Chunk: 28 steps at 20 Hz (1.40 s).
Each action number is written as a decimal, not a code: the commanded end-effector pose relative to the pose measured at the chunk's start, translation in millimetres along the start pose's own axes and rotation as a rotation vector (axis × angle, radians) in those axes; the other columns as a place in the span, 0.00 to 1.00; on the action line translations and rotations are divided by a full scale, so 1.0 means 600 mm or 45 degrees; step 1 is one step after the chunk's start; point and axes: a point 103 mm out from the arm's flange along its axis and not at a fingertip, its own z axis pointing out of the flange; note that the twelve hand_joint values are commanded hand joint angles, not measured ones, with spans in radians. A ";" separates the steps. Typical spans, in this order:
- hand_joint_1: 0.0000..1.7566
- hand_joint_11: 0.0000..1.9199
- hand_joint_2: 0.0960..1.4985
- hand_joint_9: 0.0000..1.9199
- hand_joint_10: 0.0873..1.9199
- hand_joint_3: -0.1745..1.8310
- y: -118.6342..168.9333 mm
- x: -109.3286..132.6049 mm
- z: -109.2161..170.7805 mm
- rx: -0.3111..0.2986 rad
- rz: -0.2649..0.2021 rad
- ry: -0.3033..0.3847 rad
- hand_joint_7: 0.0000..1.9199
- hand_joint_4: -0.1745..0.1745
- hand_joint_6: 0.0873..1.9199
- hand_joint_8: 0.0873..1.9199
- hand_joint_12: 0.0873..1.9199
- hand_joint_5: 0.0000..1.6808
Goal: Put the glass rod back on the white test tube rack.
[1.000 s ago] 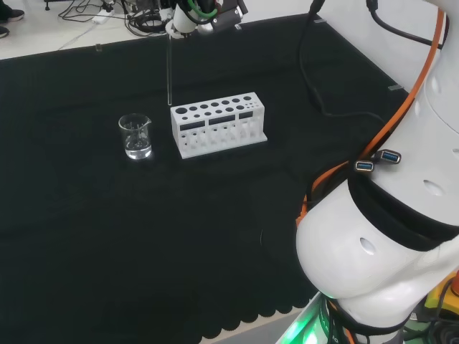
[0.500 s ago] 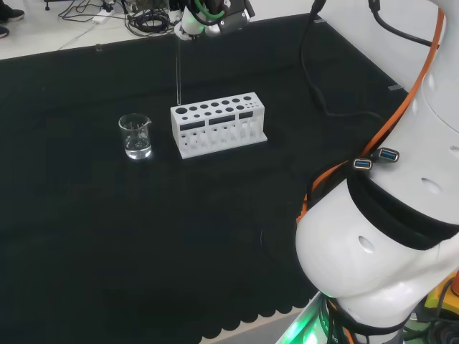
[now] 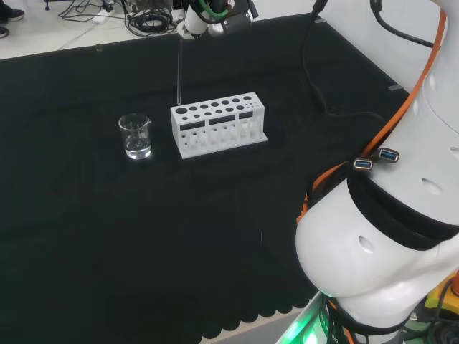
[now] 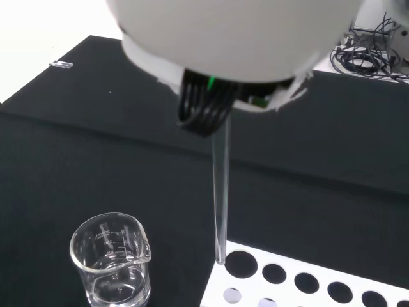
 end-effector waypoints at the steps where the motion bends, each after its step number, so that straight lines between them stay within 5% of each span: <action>1: 0.76 0.88 0.23 0.98 0.08 0.58 0.001 -0.016 0.016 0.014 0.010 0.001 0.76 0.00 0.27 0.24 0.41 0.83; 7: 0.76 0.88 0.23 0.99 0.08 0.58 0.001 -0.031 0.029 0.038 0.050 -0.019 0.76 0.00 0.27 0.24 0.41 0.83; 28: 0.76 0.88 0.23 0.98 0.08 0.58 0.024 -0.005 0.046 0.049 -0.009 -0.012 0.76 0.00 0.27 0.24 0.41 0.83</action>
